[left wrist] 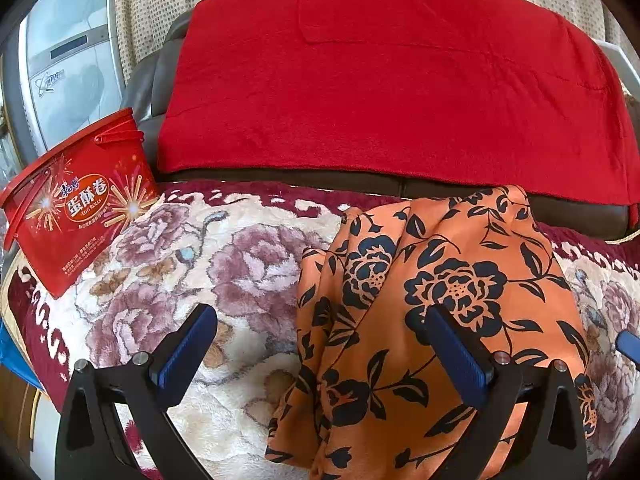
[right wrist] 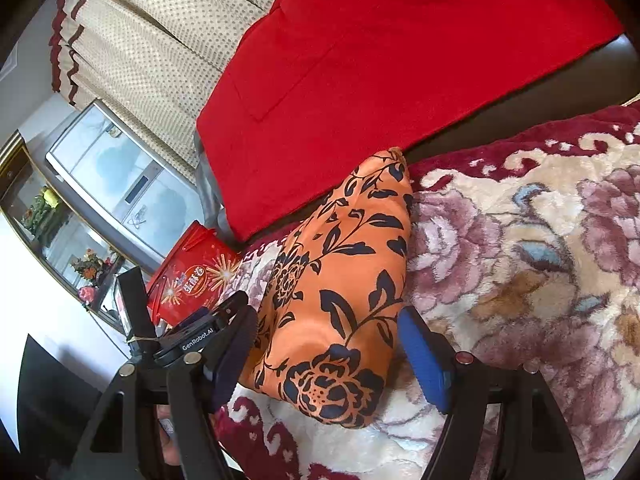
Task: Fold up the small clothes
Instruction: 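Press the folded orange top flat with the right gripper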
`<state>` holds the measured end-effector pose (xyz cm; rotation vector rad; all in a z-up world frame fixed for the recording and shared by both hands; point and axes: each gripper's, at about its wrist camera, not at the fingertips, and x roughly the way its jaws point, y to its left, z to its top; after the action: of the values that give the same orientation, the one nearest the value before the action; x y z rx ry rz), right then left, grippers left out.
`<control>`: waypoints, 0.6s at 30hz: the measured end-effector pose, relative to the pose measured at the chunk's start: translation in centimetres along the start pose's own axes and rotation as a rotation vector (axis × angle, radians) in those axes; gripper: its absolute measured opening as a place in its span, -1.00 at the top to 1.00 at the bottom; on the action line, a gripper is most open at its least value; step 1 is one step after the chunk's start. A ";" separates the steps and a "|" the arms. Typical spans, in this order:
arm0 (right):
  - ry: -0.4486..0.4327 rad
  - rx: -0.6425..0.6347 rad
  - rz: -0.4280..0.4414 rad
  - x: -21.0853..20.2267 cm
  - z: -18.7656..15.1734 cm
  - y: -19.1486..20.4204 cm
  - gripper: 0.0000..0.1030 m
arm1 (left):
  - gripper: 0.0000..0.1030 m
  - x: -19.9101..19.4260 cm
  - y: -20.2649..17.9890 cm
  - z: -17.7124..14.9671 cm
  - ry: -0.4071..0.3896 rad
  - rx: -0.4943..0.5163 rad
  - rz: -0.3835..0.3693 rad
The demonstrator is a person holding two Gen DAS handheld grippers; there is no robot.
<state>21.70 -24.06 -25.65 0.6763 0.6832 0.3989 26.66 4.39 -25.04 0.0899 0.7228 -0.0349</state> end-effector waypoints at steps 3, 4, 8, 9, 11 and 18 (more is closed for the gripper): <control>0.022 -0.009 0.009 1.1 0.8 0.2 -0.47 | -1.00 0.1 0.1 0.0 0.001 0.000 0.006; 0.025 -0.011 0.015 1.4 1.1 0.2 -0.47 | -1.00 0.2 0.1 0.0 0.001 0.001 0.007; 0.023 -0.039 -0.006 3.0 2.8 0.3 -0.47 | -1.00 0.7 0.3 0.1 0.015 -0.002 0.004; 0.009 -0.062 -0.005 3.3 3.1 0.6 -0.47 | -1.00 0.9 0.3 0.1 0.021 -0.005 0.001; 0.002 -0.123 -0.001 4.0 3.8 1.7 -0.36 | -1.00 1.4 0.4 0.2 0.031 -0.007 0.000; 0.032 -0.191 -0.081 8.5 5.8 2.5 0.14 | -1.00 3.7 1.7 0.2 0.081 -0.032 0.031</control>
<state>31.49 -20.20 -24.30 0.4605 0.6913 0.3950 29.62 6.04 -27.24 0.0718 0.8026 0.0098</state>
